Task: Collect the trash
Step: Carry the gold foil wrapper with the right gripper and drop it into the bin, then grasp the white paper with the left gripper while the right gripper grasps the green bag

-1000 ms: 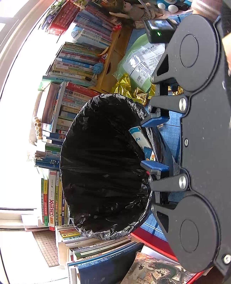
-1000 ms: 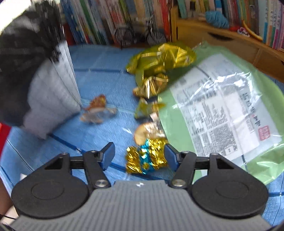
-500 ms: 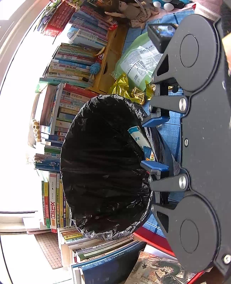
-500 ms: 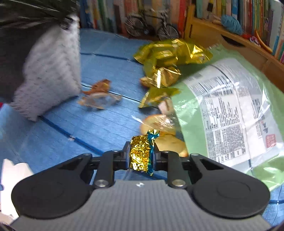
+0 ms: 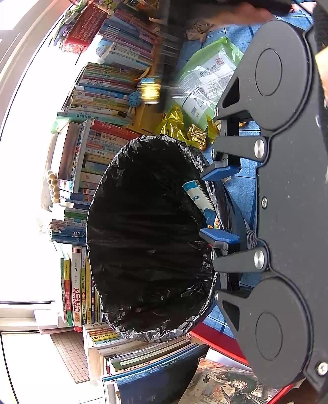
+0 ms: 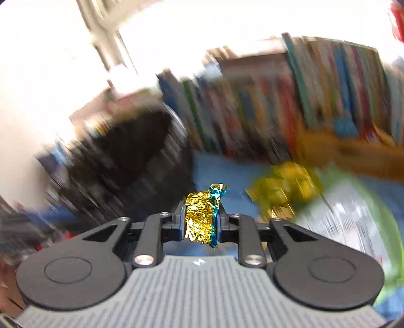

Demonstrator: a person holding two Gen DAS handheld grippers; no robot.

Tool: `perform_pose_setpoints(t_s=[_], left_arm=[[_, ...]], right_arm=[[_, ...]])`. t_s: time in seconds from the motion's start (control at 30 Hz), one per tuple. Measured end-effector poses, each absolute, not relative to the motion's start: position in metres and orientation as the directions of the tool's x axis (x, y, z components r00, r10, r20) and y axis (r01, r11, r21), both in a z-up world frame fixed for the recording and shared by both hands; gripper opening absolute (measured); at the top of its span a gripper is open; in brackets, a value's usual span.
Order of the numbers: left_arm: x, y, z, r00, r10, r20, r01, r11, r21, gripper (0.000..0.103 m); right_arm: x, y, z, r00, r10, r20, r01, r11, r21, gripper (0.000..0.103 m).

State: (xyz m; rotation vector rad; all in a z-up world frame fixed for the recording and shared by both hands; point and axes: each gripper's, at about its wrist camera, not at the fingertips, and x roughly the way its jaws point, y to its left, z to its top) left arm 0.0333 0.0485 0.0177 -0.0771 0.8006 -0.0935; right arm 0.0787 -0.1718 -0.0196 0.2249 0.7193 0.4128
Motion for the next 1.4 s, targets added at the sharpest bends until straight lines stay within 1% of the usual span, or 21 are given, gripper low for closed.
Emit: perform_pose_setpoints(t_s=[0.07,0.13,0.23,0.27,0.3,0.33,0.37,0.47,0.6,0.8,0.93,1.03,1.07,1.1,1.13,1.27,1.3,1.37,1.4], left_arm=[[0.033,0.049,0.018,0.693,-0.113,-0.712,0.054,0.993,-0.105,0.04],[0.033,0.049,0.018,0.69,-0.113,-0.715,0.053,0.993,-0.105,0.04],[0.034,0.049,0.021,0.693,-0.113,-0.712,0.054,0.993,-0.104,0.04],[0.034,0.05,0.022,0.696,-0.112,-0.709,0.053,0.993,-0.106,0.04],[0.034,0.051,0.023,0.699,-0.108,-0.707,0.049,0.993,-0.104,0.04],[0.033,0.051,0.024,0.702,-0.103,-0.705,0.046,0.994,-0.101,0.04],[0.033,0.052,0.025,0.704,-0.1,-0.703,0.042,0.994,-0.099,0.04],[0.03,0.056,0.028,0.711,-0.094,-0.697,0.034,0.994,-0.1,0.04],[0.024,0.059,0.03,0.714,-0.085,-0.694,0.025,0.995,-0.096,0.041],[0.01,0.06,0.034,0.728,-0.085,-0.68,0.04,0.996,-0.081,0.047],[-0.004,0.06,0.034,0.739,-0.075,-0.67,0.042,0.997,-0.066,0.058],[-0.015,0.061,0.029,0.741,-0.082,-0.667,0.044,0.996,-0.073,0.064],[-0.02,0.061,0.025,0.741,-0.086,-0.666,0.046,0.996,-0.078,0.069],[-0.024,0.062,0.02,0.737,-0.09,-0.67,0.048,0.996,-0.082,0.071],[-0.028,0.063,0.013,0.729,-0.093,-0.678,0.048,0.995,-0.084,0.074],[-0.034,0.065,-0.024,0.655,-0.109,-0.748,0.046,0.993,-0.104,0.077],[-0.034,0.066,-0.036,0.622,-0.112,-0.775,0.042,0.993,-0.109,0.076],[-0.036,0.069,-0.063,0.565,-0.114,-0.817,0.025,0.992,-0.122,0.072],[-0.036,0.07,-0.076,0.54,-0.108,-0.834,0.012,0.993,-0.12,0.071]], right_arm=[[0.086,-0.161,0.006,0.685,0.488,-0.54,-0.35,0.872,0.343,0.027],[0.096,-0.145,0.022,0.671,0.537,-0.511,-0.407,0.843,0.352,0.028],[0.112,-0.116,0.033,0.648,0.569,-0.505,-0.477,0.821,0.314,0.03],[0.117,-0.105,0.033,0.638,0.575,-0.512,-0.492,0.816,0.304,0.035],[0.118,-0.096,0.032,0.624,0.584,-0.519,-0.506,0.808,0.301,0.052],[0.124,-0.09,0.031,0.613,0.589,-0.526,-0.514,0.803,0.301,0.058],[0.126,-0.084,0.031,0.602,0.598,-0.529,-0.52,0.797,0.309,0.068],[0.127,-0.076,0.028,0.586,0.607,-0.536,-0.53,0.788,0.314,0.069],[0.12,-0.08,0.025,0.58,0.61,-0.541,-0.529,0.786,0.319,0.075],[0.104,-0.105,0.02,0.602,0.576,-0.553,-0.488,0.814,0.316,0.077],[0.086,-0.124,0.015,0.628,0.536,-0.564,-0.456,0.841,0.292,0.079],[0.072,-0.14,0.008,0.64,0.508,-0.576,-0.424,0.859,0.286,0.082],[0.068,-0.145,0.005,0.642,0.496,-0.585,-0.412,0.866,0.282,0.082],[0.064,-0.149,0.0,0.645,0.482,-0.594,-0.401,0.874,0.273,0.083],[0.06,-0.153,-0.005,0.648,0.464,-0.604,-0.388,0.884,0.262,0.084],[0.047,-0.17,-0.029,0.656,0.366,-0.66,-0.318,0.927,0.197,0.085],[0.045,-0.174,-0.036,0.657,0.341,-0.672,-0.301,0.936,0.181,0.085],[0.041,-0.183,-0.049,0.657,0.29,-0.696,-0.266,0.953,0.147,0.086],[0.039,-0.187,-0.054,0.658,0.264,-0.705,-0.248,0.96,0.128,0.087]])
